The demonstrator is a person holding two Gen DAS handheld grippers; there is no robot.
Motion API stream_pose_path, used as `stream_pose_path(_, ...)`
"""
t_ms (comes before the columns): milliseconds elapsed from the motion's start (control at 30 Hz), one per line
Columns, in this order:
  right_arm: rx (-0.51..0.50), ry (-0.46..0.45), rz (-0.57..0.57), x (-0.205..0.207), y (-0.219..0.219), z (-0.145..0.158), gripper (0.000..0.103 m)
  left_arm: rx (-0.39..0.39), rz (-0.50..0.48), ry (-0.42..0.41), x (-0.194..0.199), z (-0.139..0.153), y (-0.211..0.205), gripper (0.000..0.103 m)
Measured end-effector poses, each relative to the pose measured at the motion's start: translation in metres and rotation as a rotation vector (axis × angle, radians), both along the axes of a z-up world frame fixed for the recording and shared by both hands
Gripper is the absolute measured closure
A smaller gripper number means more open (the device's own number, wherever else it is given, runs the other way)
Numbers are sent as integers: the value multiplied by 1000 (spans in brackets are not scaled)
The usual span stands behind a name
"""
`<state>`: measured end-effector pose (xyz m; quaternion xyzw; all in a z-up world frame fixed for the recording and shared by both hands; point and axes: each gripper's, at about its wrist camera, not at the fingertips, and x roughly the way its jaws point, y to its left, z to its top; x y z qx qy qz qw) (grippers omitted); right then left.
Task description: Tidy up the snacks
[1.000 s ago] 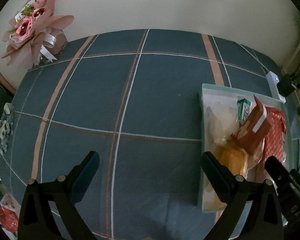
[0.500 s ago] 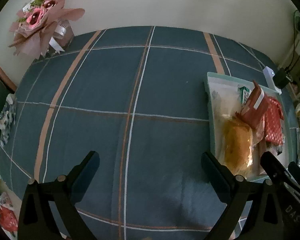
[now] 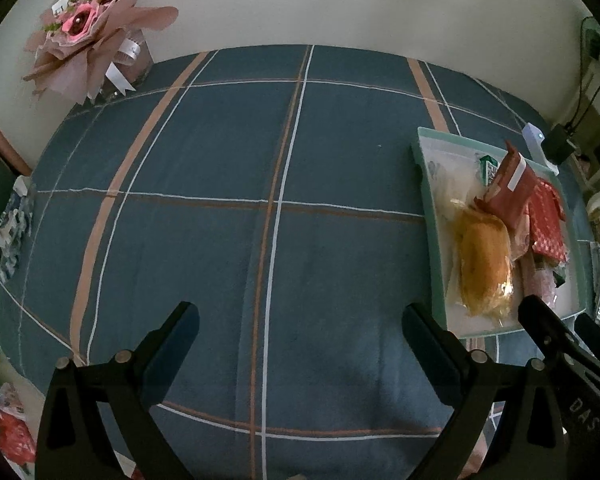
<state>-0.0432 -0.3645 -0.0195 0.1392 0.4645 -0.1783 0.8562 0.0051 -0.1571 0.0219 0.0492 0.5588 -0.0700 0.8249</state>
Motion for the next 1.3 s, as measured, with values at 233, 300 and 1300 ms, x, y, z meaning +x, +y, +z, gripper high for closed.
stream_pose_path(233,-15,0,1,-5,3,0,0,8,24,-38,-6,7,10,2)
stream_pose_path(300,-18,-4,3,-7,3,1,0,10,24,-43,-7,9,11,2)
stream_pose_path(1300,-24,-25,29,-11,7,7,0,35,58,-52,-8,13,17,2)
